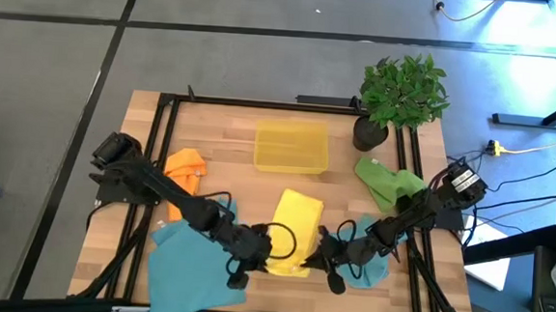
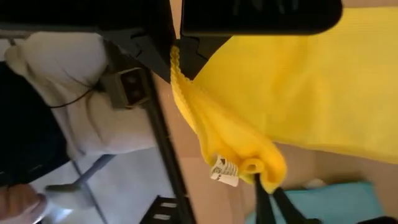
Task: Fold microfiber towels
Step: Fold the yellow microfiber towel
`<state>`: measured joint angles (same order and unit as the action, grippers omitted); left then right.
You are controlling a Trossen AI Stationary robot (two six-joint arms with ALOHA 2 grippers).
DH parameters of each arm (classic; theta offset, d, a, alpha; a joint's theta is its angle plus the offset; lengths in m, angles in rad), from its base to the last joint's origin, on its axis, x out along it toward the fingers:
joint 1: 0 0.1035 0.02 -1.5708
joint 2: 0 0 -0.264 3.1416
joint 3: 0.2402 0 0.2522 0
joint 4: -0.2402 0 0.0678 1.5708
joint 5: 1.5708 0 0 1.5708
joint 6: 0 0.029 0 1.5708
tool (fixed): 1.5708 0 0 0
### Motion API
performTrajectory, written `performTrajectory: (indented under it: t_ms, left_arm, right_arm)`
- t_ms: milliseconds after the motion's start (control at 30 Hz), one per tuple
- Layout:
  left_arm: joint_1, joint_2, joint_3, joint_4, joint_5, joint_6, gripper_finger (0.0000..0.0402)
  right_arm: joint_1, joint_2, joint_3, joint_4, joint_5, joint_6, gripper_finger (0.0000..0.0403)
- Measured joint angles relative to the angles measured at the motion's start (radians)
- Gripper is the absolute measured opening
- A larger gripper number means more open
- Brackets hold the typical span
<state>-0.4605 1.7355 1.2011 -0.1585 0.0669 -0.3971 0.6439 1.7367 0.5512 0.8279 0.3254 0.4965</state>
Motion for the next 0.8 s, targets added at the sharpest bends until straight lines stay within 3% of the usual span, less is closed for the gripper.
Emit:
performTrajectory:
  t_ms: [500, 800]
  left_arm:
    - [0.318, 0.001, 0.001, -0.194, 0.03, 0.192, 0.0]
    - [0.456, 0.084, 0.001, -0.19, 0.114, 0.29, 0.0]
  right_arm:
    - [-0.096, -0.001, -0.219, 0.13, 0.294, 0.129, 0.0006]
    - [-0.193, -0.001, -0.227, 0.042, 0.311, 0.154, 0.0006]
